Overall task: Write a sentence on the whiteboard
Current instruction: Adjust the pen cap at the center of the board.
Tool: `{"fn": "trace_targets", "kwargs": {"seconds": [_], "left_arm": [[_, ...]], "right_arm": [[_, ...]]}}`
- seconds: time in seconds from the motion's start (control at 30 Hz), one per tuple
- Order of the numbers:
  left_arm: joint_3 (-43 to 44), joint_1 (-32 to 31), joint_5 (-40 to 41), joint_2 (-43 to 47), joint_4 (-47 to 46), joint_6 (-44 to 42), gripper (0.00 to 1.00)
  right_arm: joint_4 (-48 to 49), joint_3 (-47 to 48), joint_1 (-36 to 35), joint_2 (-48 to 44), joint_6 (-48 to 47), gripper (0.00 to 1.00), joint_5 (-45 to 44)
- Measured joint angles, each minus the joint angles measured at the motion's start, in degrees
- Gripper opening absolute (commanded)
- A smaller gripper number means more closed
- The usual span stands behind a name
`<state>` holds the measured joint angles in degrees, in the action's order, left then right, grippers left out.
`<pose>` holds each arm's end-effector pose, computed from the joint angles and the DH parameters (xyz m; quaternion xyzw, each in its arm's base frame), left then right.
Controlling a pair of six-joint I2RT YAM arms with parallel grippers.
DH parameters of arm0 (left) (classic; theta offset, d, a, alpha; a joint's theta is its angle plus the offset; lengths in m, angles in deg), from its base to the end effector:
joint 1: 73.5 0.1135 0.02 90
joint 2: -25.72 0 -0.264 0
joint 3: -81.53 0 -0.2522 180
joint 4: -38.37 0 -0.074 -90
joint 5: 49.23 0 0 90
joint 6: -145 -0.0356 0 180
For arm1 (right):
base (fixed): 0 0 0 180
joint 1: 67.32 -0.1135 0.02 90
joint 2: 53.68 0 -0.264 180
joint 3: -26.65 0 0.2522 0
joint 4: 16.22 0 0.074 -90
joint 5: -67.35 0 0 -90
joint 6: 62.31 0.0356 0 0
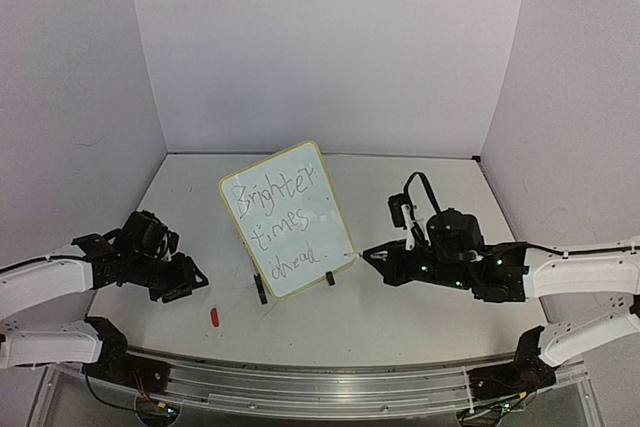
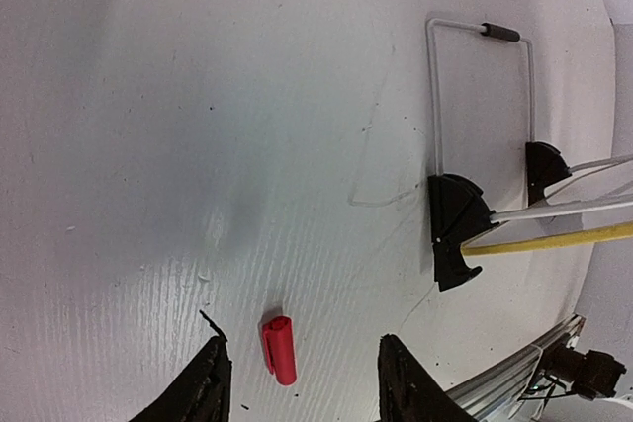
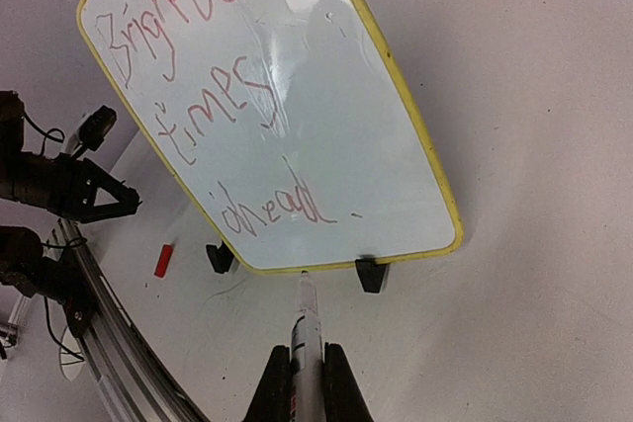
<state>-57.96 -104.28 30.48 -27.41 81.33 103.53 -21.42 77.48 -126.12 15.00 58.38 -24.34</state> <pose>0.1422 -0.0921 0.1797 -0.1206 0.9441 -0.2540 0.1722 0.1381 0.2261 0.2392 -0.1947 0.8110 0.3795 0.4004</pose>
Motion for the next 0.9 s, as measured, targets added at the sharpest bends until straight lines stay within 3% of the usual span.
{"fn": "trace_targets", "kwargs": {"seconds": [0.33,0.9], "left_arm": [[-5.6,-2.96,-4.93,-1.46,-1.47,9.24,0.58],[-8.77,-6.88,-8.4,-5.31,-11.3,16.02,0.63]], "right_arm": [[1.0,-1.76,-0.25,0.28,4.37,0.0,6.67],[12.14,-7.93,-3.46,0.63,11.88,0.0,5.86]]}}
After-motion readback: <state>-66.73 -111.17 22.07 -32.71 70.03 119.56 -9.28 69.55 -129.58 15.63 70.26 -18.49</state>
